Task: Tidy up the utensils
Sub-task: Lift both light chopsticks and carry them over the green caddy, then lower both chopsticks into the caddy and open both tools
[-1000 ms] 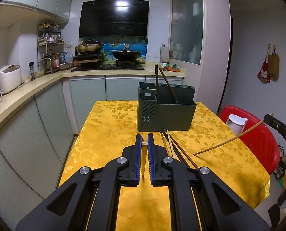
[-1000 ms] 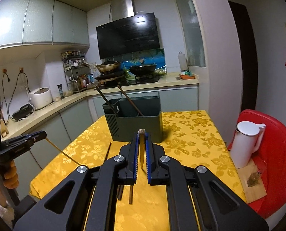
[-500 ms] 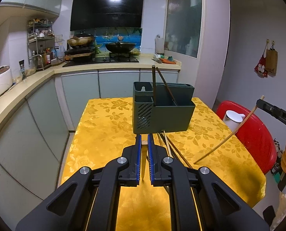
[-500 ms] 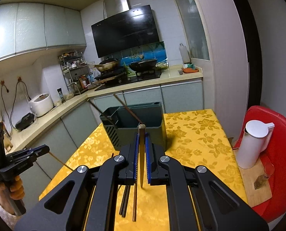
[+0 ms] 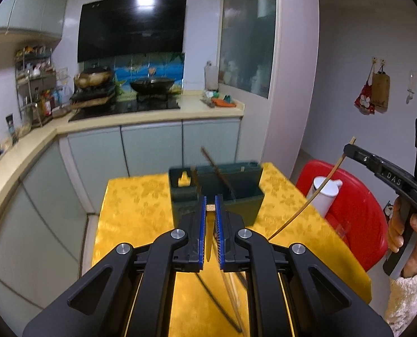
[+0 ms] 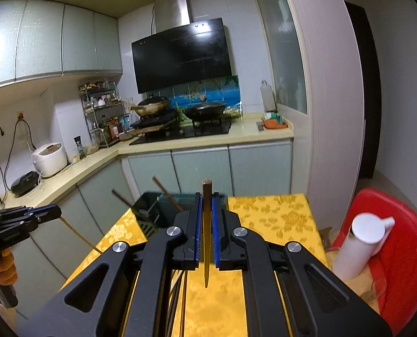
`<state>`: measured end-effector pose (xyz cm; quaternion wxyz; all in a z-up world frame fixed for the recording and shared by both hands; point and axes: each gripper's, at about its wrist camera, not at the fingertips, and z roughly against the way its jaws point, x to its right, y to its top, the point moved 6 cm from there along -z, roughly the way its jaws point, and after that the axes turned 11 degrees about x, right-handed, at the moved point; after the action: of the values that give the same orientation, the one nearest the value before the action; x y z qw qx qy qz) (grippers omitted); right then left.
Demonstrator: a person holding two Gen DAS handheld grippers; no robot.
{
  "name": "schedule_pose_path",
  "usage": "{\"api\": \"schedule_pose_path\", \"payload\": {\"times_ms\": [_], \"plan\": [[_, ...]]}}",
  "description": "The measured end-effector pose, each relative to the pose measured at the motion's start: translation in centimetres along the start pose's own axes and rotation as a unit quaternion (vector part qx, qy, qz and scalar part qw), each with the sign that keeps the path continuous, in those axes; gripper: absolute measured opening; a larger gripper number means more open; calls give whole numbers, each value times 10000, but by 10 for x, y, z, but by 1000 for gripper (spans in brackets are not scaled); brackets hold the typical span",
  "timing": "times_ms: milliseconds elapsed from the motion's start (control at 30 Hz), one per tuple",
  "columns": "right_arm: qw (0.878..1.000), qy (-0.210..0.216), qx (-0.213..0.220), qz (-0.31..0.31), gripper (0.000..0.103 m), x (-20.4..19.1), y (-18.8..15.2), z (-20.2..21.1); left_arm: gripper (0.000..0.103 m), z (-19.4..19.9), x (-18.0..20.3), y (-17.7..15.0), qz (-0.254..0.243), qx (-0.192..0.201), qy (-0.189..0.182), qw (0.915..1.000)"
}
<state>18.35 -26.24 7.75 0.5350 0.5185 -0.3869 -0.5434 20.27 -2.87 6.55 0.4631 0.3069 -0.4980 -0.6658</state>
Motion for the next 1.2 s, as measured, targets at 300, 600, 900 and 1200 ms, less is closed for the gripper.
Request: {"api": "schedule_pose_path", "payload": {"times_ms": [300, 600, 900, 1200], "plan": [[9994, 24, 300, 176, 7, -8, 48, -34, 6, -40, 16, 67, -170, 444, 119, 9988], [9990, 6, 212, 400, 7, -15, 58, -74, 6, -94, 27, 83, -145, 429, 195, 9988], [9968, -130, -305, 721, 7, -20, 27, -112, 6, -154, 15, 39, -64, -190, 298, 9994], [9934, -174, -669, 918, 7, -31, -1, -137, 6, -175, 4, 8, 53, -528, 343, 9980]]}}
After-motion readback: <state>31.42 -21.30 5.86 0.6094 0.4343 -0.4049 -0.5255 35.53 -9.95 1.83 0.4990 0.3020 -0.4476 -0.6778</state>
